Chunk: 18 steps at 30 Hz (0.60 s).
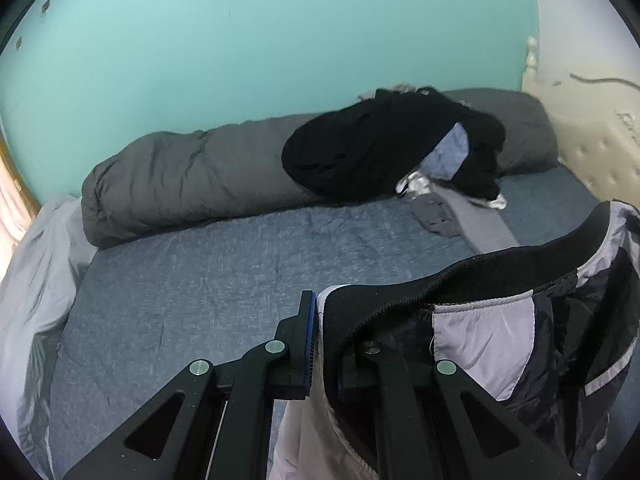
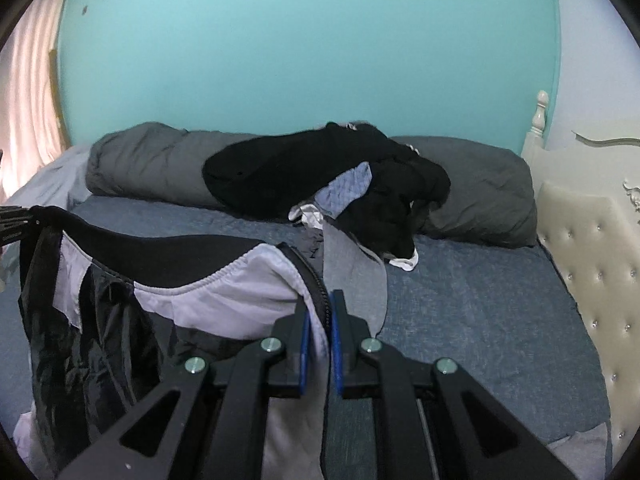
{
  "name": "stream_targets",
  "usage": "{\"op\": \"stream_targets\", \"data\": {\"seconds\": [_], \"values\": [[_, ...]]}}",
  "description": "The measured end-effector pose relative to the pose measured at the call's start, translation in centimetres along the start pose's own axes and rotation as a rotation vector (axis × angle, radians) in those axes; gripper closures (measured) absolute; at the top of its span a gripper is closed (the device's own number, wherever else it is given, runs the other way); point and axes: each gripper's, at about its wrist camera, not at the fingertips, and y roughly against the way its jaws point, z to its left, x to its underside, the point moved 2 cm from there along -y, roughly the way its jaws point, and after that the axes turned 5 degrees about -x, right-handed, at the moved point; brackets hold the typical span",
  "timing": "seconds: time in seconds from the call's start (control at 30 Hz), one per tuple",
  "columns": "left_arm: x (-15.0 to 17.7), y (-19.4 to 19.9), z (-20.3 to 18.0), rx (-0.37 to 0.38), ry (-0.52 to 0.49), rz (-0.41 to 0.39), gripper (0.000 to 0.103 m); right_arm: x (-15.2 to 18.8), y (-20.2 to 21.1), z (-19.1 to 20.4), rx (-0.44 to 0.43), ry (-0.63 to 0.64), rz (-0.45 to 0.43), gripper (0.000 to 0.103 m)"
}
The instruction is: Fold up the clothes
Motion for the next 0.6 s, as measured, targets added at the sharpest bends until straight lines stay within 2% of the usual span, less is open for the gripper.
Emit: {"op": "stream_targets", "data": {"seconds": [0.3,0.6], "values": [[0.3,-7.1,0.1,-0.002,0.007,0.053,0.095,0.1,-7.3,-0.6,0.017,-0.026,0.034,0.095],[6.0,-15.3,-1.9,-0.033,-0.034,0.174,0.093,5.3,-15.8,1.1,0.001,0.001,0.172,0.095]]}}
